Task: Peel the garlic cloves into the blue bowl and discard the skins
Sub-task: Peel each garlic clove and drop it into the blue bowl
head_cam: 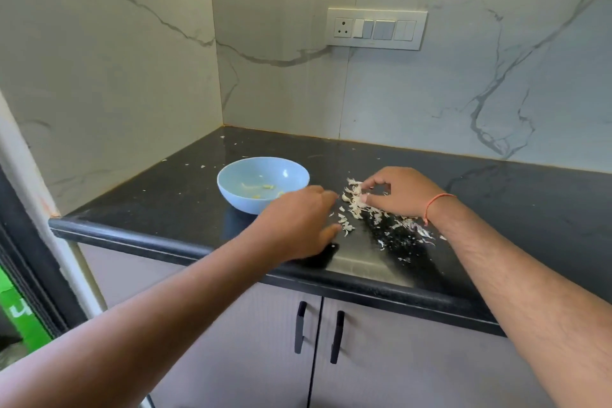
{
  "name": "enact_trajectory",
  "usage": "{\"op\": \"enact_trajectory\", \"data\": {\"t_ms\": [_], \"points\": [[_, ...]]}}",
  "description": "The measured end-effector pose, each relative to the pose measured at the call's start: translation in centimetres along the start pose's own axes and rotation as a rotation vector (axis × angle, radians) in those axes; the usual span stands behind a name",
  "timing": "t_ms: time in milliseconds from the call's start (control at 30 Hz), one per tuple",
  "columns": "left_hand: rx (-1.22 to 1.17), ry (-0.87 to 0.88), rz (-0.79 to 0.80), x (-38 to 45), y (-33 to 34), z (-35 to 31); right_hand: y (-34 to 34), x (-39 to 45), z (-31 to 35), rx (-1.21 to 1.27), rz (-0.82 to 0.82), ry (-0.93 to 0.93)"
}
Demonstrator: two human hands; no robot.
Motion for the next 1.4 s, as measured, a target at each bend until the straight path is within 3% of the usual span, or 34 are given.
{"op": "enact_trajectory", "data": {"t_ms": [100, 500, 667, 967, 1167, 1400], "points": [[0.089, -0.015, 0.055, 1.2, 2.3, -1.1, 0.5, -1.1, -1.7, 0.034, 0.044, -0.048], [-0.078, -0.053, -0.112, 8.0, 2.6, -0.8, -0.8, -1.9, -5.0, 0.493, -0.257, -0.054], [-0.129, 0.014, -0.018, 10.9, 4.6, -1.7, -2.1, -2.0, -6.8, 0.692, -0.38, -0.03], [-0.248, 0.01, -0.104, 11.4, 6.5, -0.7, -1.5, -1.3, -6.2, 0.377, -0.308, -0.048], [-0.293, 0.01, -0.123, 11.6, 6.1, -0.4, -0.4, -1.5, -4.6, 0.274, -0.118, -0.136], [-0.336, 0.015, -0.194, 11.2, 5.8, -0.2, 0.3, -1.5, -4.4, 0.263, -0.124, -0.135]]}}
Point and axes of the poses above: each hand's wrist, its own x-axis towards the middle knuckle, its own y-axis out of the palm, z = x × y, the point moved 10 cm from there along x, towards the middle knuckle, and after that the axes turned 6 degrees about x, right-handed, at the moved point
